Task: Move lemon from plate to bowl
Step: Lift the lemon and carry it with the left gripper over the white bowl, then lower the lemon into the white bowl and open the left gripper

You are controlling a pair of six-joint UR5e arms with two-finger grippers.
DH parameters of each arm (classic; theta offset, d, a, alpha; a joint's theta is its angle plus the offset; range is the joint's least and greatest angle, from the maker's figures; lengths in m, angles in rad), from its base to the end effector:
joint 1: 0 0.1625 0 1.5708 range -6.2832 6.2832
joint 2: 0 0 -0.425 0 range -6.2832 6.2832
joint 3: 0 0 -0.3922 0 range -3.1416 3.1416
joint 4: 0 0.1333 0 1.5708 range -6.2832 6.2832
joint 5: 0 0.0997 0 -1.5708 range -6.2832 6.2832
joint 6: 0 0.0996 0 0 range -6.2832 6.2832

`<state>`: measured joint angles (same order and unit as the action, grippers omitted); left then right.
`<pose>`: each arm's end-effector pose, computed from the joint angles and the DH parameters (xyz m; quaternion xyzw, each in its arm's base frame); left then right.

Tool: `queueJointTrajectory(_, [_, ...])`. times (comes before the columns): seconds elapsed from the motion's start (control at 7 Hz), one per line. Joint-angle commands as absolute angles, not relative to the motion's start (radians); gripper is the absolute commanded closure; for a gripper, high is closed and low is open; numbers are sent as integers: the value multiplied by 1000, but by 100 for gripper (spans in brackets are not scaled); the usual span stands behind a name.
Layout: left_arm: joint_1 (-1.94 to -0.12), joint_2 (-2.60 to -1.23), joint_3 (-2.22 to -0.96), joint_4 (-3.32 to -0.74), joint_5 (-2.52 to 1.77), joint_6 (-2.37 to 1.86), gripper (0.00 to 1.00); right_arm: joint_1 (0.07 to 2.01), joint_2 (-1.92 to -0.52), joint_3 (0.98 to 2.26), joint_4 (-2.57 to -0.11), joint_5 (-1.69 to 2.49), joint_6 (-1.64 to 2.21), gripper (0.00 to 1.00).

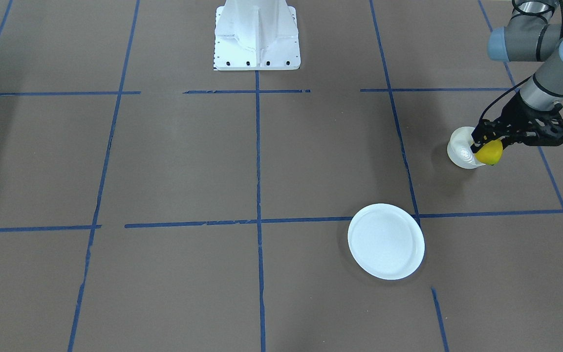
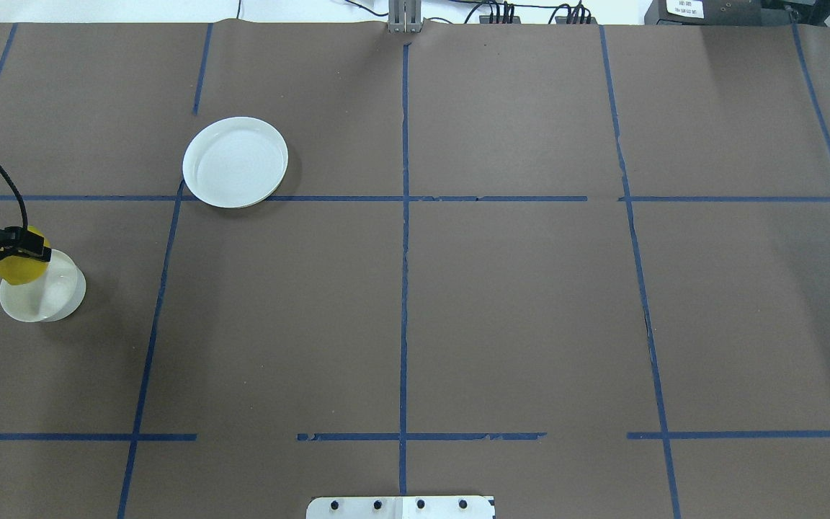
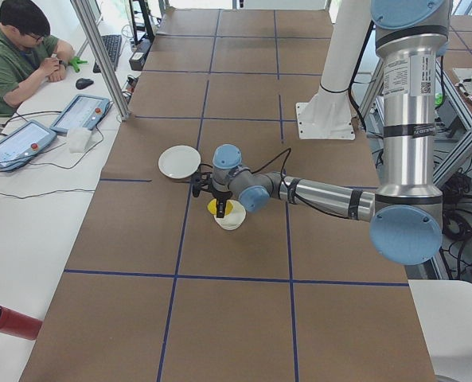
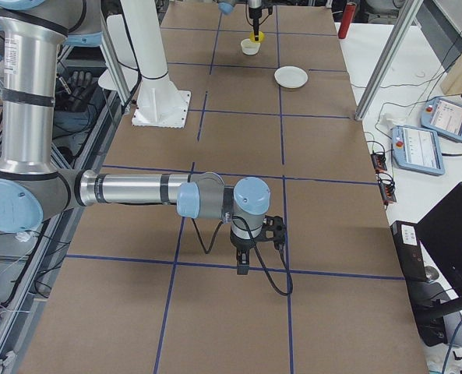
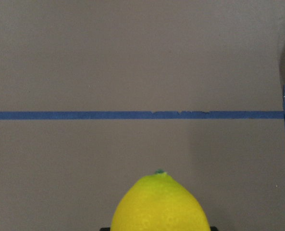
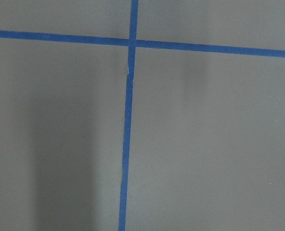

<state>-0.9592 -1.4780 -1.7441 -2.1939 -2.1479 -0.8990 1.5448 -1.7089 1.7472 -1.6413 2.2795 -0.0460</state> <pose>0.2119 -0.4396 0.5533 0.0574 0.4209 -0.0318 0.9047 0.0573 -0.4323 0.6472 -0.0116 -0.3471 -0.0282 0.9373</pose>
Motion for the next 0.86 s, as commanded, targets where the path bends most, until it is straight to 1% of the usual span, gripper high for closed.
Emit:
queueJointTrajectory(0.0, [-927, -1453, -1744, -2209, -2149, -916, 87, 1545, -1709, 1747, -1641, 2279, -46, 0])
queueJointTrajectory(0.14, [-925, -1453, -1740, -2209, -2149, -914, 78, 1545, -1709, 1747, -1641, 2279, -46, 0])
queueJointTrajectory(0.29, [-925, -1453, -1733, -2209, -2148, -914, 18, 1545, -1709, 1747, -1641, 2279, -46, 0])
queueJointTrajectory(0.43, [-925, -1453, -1735, -2209, -2149, -919, 0, 1545, -1709, 1747, -1641, 2279, -46, 0])
queueJointTrajectory(0.71, [-934, -1450, -1750, -2207, -2163, -894, 0, 1545, -1709, 1747, -1641, 2279, -46, 0])
